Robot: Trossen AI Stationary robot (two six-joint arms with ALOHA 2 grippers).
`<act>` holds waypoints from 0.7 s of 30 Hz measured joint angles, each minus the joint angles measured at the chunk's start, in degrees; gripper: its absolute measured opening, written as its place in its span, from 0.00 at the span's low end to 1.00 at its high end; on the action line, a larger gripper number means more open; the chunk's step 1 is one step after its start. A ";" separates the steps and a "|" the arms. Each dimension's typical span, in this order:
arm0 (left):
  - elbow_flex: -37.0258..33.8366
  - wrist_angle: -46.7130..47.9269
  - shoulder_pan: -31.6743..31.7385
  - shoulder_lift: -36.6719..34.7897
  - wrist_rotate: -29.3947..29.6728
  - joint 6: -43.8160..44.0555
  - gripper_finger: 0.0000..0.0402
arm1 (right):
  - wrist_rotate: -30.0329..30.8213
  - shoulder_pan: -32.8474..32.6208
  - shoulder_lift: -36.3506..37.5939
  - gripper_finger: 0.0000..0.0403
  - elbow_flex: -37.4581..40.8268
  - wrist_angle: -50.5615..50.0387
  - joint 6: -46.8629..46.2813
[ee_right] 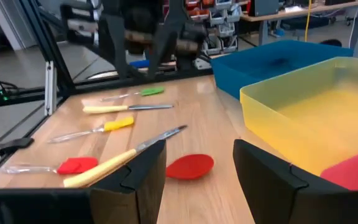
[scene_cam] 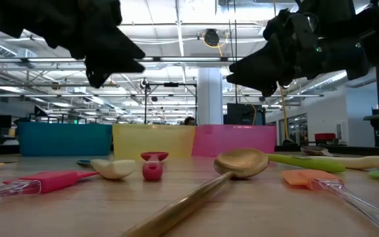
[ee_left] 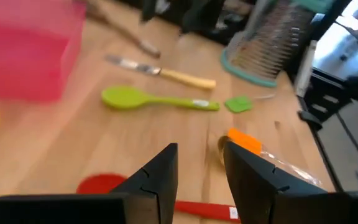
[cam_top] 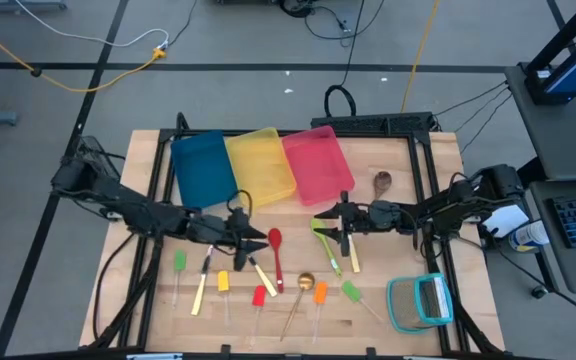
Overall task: Pick & Place Kitchen Items
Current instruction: Put the red serving spoon into the blue bin
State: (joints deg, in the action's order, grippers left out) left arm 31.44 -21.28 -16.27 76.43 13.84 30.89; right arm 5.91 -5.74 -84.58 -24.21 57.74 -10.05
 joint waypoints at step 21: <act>2.01 4.99 4.15 16.63 3.42 29.09 0.33 | 0.00 0.00 0.00 0.45 -0.06 1.05 0.21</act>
State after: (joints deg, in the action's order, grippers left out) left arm 33.45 -16.29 -12.12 93.05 17.26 59.99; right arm 5.91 -5.74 -84.58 -24.27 58.78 -9.85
